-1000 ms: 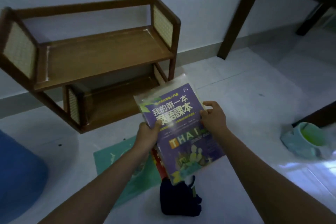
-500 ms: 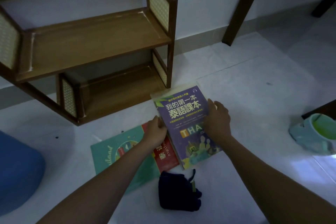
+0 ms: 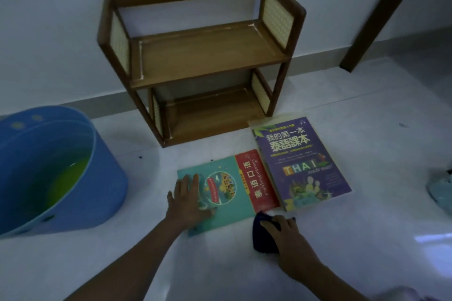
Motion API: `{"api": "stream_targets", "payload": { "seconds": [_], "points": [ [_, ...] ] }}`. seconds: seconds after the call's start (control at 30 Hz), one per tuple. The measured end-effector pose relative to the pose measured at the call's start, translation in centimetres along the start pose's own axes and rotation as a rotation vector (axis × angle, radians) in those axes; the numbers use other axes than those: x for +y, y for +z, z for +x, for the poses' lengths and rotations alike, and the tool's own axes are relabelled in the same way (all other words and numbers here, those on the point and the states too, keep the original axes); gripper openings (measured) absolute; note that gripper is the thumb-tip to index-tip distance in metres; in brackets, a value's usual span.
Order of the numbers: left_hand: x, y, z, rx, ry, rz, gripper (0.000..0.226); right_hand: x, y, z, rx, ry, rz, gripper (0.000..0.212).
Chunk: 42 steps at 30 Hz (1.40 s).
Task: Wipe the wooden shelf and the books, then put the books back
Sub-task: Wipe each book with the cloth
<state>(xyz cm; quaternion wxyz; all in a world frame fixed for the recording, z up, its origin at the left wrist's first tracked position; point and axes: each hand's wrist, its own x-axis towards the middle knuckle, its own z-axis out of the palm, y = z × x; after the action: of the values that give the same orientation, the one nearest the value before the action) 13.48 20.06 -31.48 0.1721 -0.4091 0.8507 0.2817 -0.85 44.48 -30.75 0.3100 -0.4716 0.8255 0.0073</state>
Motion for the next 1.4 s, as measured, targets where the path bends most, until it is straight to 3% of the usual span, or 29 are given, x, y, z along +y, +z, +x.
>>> {"api": "stream_targets", "payload": {
  "seconds": [0.07, 0.13, 0.23, 0.33, 0.4, 0.53, 0.6, 0.7, 0.77, 0.8, 0.9, 0.97, 1.0, 1.07, 1.17, 1.2, 1.33, 1.4],
  "points": [
    [-2.3, 1.2, -0.4, -0.067, 0.009, 0.094, 0.124, -0.9, -0.6, 0.6, 0.137, -0.031, 0.113, 0.057],
    [-3.7, 2.0, -0.7, -0.035, 0.041, 0.177, 0.13, -2.2, -1.7, 2.0, 0.326, -0.105, 0.235, 0.055],
    [-4.9, 2.5, -0.7, 0.027, 0.084, 0.224, 0.142, -2.8, -3.2, 5.6, 0.504, -0.029, 0.348, 0.057],
    [-6.3, 2.2, -0.7, 0.06, 0.104, 0.238, 0.144, -3.4, -2.7, 9.0, 0.457, 0.118, 0.254, 0.061],
    [-6.9, 2.0, -0.6, 0.062, 0.11, 0.218, 0.146, -5.7, -0.2, 9.5, 0.445, 0.091, 0.133, 0.067],
    [-7.4, 2.1, -0.6, 0.082, 0.134, 0.209, 0.145, -12.0, 4.4, 8.0, 0.297, -0.337, -0.006, 0.068],
    [-7.3, 1.7, -0.6, 0.084, 0.146, 0.238, 0.15, -11.0, 3.0, 9.9, 0.348, -0.468, -0.095, 0.069],
    [-7.2, 1.5, -0.2, 0.069, 0.13, 0.229, 0.156, -7.9, -1.7, 14.2, 0.427, -0.166, -0.094, 0.077],
    [-7.0, 1.6, -0.1, 0.076, 0.15, 0.208, 0.151, -8.8, -4.2, 15.4, 0.366, 0.134, 0.038, 0.078],
    [-7.0, 1.7, 0.0, 0.109, 0.167, 0.206, 0.149, -10.4, -4.5, 15.5, 0.342, 0.169, 0.052, 0.079],
    [-6.9, 1.8, 0.3, 0.061, 0.145, 0.291, 0.144, -15.4, -0.9, 14.2, 0.325, -0.186, 0.023, 0.077],
    [-7.0, 2.0, 0.5, 0.06, 0.094, 0.308, 0.14, -15.2, 0.7, 13.7, 0.324, -0.41, -0.015, 0.08],
    [-6.8, 1.8, 0.4, 0.063, 0.093, 0.325, 0.142, -13.7, 0.4, 13.9, 0.4, -0.437, -0.042, 0.079],
    [-6.7, 1.5, 0.6, 0.087, 0.1, 0.322, 0.155, -9.8, -0.8, 13.9, 0.482, -0.256, -0.047, 0.077],
    [-6.5, 1.7, 0.0, 0.029, 0.05, 0.262, 0.164, -5.6, -0.7, 12.7, 0.571, 0.182, 0.081, 0.077],
    [-6.3, 1.4, -0.1, 0.031, 0.035, 0.281, 0.162, -6.2, 0.1, 11.9, 0.604, 0.202, 0.08, 0.077],
    [-5.8, 1.0, -0.2, 0.144, 0.062, 0.447, 0.139, -11.6, 5.2, 8.9, 0.495, -0.275, -0.005, 0.061],
    [-5.8, 1.0, -0.4, 0.098, 0.028, 0.454, 0.138, -11.3, 4.2, 8.2, 0.444, -0.368, -0.07, 0.065]
  ]
}}
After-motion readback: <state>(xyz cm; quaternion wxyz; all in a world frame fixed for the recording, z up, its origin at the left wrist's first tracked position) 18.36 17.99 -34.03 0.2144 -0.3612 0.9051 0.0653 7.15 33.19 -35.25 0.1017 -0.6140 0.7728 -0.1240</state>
